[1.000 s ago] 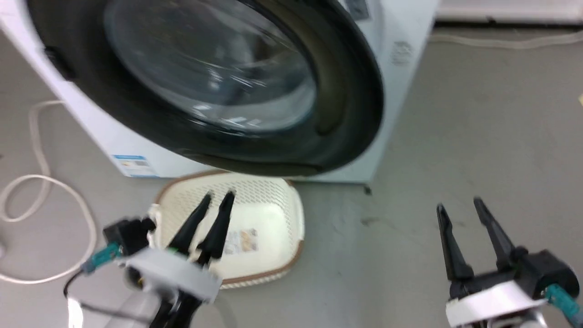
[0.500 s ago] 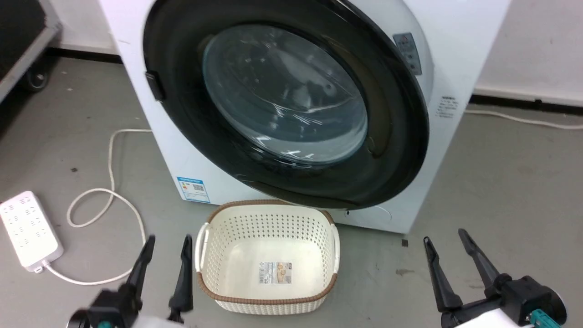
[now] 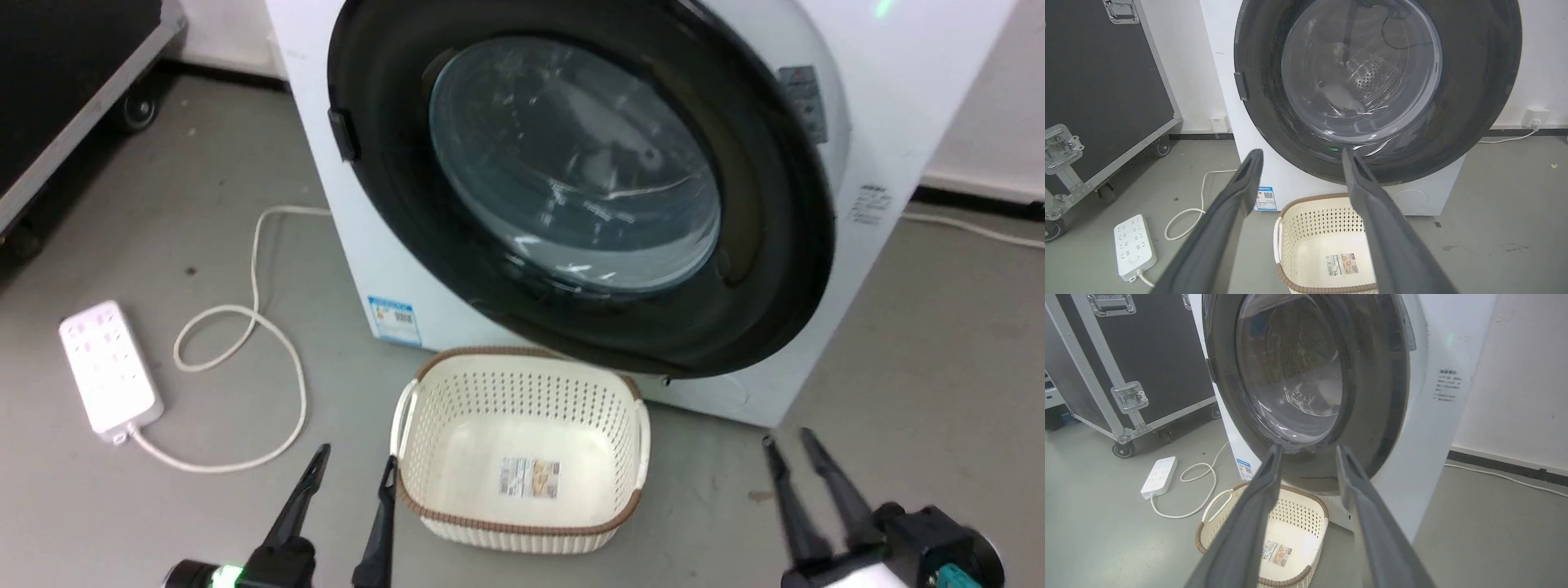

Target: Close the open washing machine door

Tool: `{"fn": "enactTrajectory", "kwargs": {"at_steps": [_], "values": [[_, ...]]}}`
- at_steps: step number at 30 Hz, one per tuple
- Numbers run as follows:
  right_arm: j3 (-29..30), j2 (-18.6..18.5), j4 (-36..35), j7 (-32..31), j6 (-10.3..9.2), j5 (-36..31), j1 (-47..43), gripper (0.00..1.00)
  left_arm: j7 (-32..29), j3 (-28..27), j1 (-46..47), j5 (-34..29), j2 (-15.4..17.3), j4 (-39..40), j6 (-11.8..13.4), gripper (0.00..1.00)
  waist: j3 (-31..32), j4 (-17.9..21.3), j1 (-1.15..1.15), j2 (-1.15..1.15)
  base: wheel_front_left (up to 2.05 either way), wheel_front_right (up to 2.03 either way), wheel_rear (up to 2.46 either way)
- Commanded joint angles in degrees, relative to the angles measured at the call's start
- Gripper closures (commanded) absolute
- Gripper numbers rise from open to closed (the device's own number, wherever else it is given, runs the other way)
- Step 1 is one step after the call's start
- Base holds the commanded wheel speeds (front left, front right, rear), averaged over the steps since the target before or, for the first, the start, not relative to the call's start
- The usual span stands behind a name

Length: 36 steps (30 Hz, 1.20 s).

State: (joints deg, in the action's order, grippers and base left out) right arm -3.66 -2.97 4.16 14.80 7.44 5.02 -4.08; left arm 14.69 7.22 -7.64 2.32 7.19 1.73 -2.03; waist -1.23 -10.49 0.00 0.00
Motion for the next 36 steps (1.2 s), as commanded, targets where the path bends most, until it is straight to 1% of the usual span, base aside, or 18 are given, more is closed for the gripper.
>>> {"fn": "enactTrajectory", "kwargs": {"at_steps": [1,3,4,8,11,13,18,20,23,28,32,36], "values": [[-0.1,0.1,-0.2,0.2,0.05,-0.4,1.2,1.0,0.3,0.4,0.8,-0.6,-0.5,0.4,0.0,0.0,-1.6,-1.0,0.0,0.0,0.0,0.0,0.0],[-0.3,0.1,-0.3,0.2,0.05,-0.3,3.0,1.0,0.3,0.9,1.6,-0.9,-0.9,0.7,0.1,0.0,-3.4,-1.8,0.0,0.0,0.0,0.0,0.0],[-0.7,-0.6,-0.2,0.2,0.05,-0.4,4.4,1.0,0.3,1.2,2.0,-0.9,-1.2,0.7,0.2,0.0,-4.4,-2.2,0.0,0.0,0.0,0.0,0.0],[-4.1,-5.5,2.1,-1.1,0.05,-0.5,11.0,1.0,0.3,3.0,4.6,-1.1,-2.2,0.6,0.0,0.0,-8.4,-4.2,0.0,0.0,0.0,0.0,0.0],[-5.3,-9.1,4.9,-4.1,0.05,2.4,16.7,1.0,0.3,4.2,6.4,-1.2,-2.7,0.2,-0.1,0.0,-10.8,-5.8,0.0,0.0,0.0,0.0,0.0],[-6.4,-12.2,6.3,-5.9,0.05,3.7,20.6,1.0,0.3,4.8,7.4,-1.1,-3.1,0.1,0.2,0.0,-12.4,-6.7,0.0,0.0,0.0,0.0,0.0],[-7.7,-19.0,10.0,-8.3,0.05,7.8,29.5,1.0,0.3,6.6,9.5,-0.9,-3.6,-0.3,0.5,0.0,-15.6,-8.5,0.0,0.0,0.0,0.0,0.0],[-7.4,-20.8,11.9,-9.0,0.05,9.4,32.2,1.0,0.3,7.1,10.2,-0.8,-3.8,-0.4,0.7,0.0,-16.5,-9.1,0.0,0.0,0.0,0.0,0.0],[-6.2,-22.8,15.0,-9.8,0.05,12.3,35.7,1.0,0.3,7.5,10.9,-0.5,-3.9,-0.6,1.1,0.0,-17.5,-9.7,0.0,0.0,0.0,0.0,0.0],[-4.0,-24.8,20.1,-10.0,0.05,13.7,40.9,1.0,0.3,8.2,11.7,-0.3,-4.1,-0.7,1.5,0.0,-18.8,-10.2,0.0,0.0,0.0,0.0,0.0],[-2.0,-24.7,24.0,-10.3,0.05,14.1,44.8,1.0,0.3,8.3,12.2,-0.2,-4.2,-0.8,1.7,0.0,-19.5,-10.1,0.0,0.0,0.0,0.0,0.0],[-0.4,-23.8,27.1,-9.8,0.05,12.6,47.7,1.0,0.3,8.5,12.9,-0.2,-4.2,-1.2,1.9,0.0,-19.6,-9.7,0.0,0.0,0.0,0.0,0.0]]}}
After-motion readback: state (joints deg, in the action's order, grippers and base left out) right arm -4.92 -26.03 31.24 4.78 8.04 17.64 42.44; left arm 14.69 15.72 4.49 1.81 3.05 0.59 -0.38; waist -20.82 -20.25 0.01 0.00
